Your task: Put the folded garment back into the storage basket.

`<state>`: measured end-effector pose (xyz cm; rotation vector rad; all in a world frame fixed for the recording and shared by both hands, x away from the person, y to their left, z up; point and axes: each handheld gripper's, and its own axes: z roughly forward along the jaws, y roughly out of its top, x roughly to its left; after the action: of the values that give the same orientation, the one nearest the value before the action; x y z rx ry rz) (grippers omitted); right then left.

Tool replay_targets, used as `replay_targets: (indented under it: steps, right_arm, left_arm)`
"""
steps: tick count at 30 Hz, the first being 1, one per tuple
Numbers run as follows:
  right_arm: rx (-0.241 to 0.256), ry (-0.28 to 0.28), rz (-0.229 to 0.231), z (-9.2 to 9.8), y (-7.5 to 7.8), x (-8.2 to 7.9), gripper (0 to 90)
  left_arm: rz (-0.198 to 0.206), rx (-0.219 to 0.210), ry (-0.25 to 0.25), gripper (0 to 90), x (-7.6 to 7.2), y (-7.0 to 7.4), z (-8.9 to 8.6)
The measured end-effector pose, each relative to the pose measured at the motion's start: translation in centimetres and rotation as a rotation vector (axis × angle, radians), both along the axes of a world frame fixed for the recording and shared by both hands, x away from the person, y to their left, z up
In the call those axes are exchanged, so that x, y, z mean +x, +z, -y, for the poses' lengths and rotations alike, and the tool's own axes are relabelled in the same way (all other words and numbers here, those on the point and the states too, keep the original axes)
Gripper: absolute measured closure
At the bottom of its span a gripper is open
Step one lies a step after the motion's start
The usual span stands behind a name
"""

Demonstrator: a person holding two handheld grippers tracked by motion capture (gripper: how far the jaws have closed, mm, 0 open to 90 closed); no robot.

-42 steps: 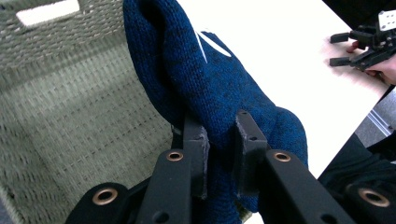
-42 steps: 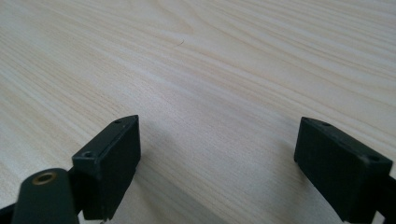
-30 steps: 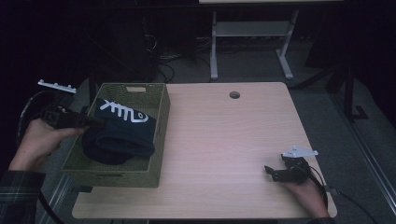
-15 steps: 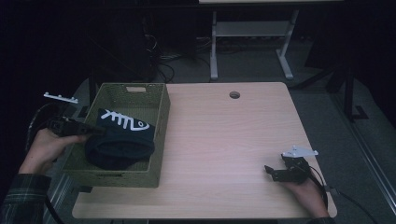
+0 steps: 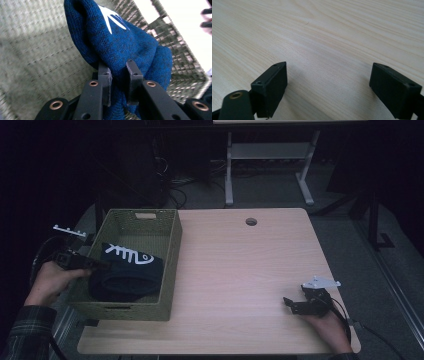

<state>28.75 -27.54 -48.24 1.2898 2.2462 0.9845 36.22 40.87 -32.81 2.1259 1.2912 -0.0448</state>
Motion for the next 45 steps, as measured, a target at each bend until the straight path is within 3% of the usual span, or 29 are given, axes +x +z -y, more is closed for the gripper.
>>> replay_targets:
  steps: [6,12,19,24,33,45]
  right_arm:
    - [0.000,0.000,0.001,0.0,0.0,0.0,14.3]
    - [0.000,0.000,0.000,0.0,0.0,0.0,14.3]
    - [0.000,0.000,0.001,0.0,0.0,0.0,14.3]
    - [0.000,0.000,0.001,0.0,0.0,0.0,14.3]
    - [-0.001,-0.003,-0.003,0.0,0.0,0.0,13.6]
    - [-0.002,-0.002,-0.002,0.0,0.0,0.0,13.2]
  left_arm:
    - [-0.004,0.053,-0.004,76.4,0.3,-0.7,0.1]
    - [0.009,0.113,0.012,67.7,0.4,-0.7,-0.1]
    - [0.024,0.193,0.076,54.3,0.3,-0.4,-0.6]
    - [0.039,0.222,0.132,46.0,0.0,-0.1,-1.1]
    - [0.088,0.210,0.134,28.7,-0.7,0.6,-0.4]
    - [0.183,0.190,0.064,15.4,-0.5,2.1,3.8]
